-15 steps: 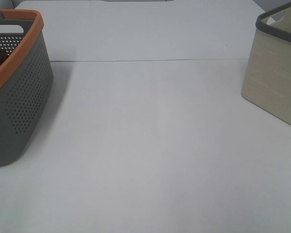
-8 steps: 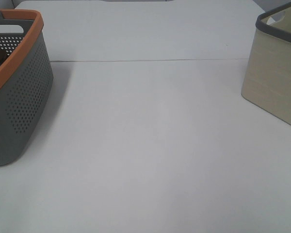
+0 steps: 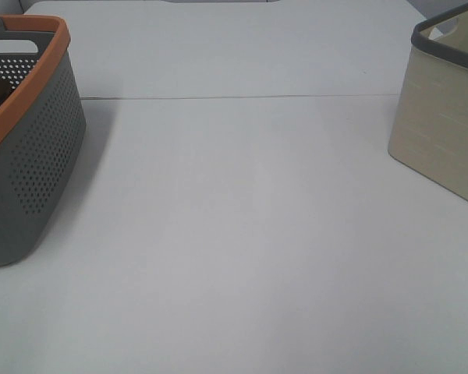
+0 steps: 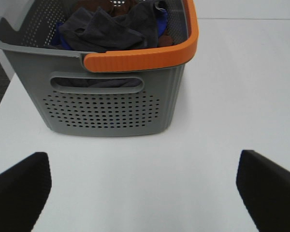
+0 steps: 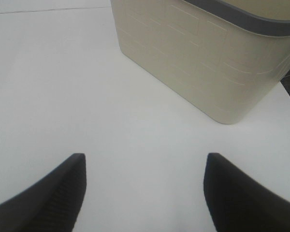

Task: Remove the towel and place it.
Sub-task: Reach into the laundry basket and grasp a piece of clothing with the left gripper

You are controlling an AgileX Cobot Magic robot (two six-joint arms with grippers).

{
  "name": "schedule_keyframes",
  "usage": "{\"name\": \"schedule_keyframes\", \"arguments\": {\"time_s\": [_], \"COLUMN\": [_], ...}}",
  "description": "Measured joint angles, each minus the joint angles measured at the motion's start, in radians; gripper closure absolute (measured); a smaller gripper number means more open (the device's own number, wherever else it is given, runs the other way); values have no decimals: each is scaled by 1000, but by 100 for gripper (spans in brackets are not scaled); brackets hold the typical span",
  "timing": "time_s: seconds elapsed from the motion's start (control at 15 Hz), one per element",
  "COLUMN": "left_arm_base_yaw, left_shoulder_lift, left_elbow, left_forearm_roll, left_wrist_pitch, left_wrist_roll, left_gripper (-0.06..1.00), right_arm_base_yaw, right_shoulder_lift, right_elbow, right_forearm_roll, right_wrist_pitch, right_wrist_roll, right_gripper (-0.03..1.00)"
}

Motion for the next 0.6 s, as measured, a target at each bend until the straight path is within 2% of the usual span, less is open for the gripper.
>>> {"name": "schedule_keyframes", "arguments": {"time_s": [0.13, 0.6], "left_arm_base_yaw": [26, 30], "left_shoulder_lift": [0, 0], "left_elbow": [0, 0], "left_forearm_roll": [1, 3], "left_wrist_pitch": [0, 0], "left_wrist_roll": [0, 0], "left_gripper": [-4, -4], "right_arm_base_yaw": [0, 0], "right_shoulder_lift": [0, 0], "right_elbow": [0, 0], "right_forearm_roll": [0, 0], "right_wrist_pitch": [0, 0], "right_wrist_roll": [0, 0], "right_gripper": [35, 35]}}
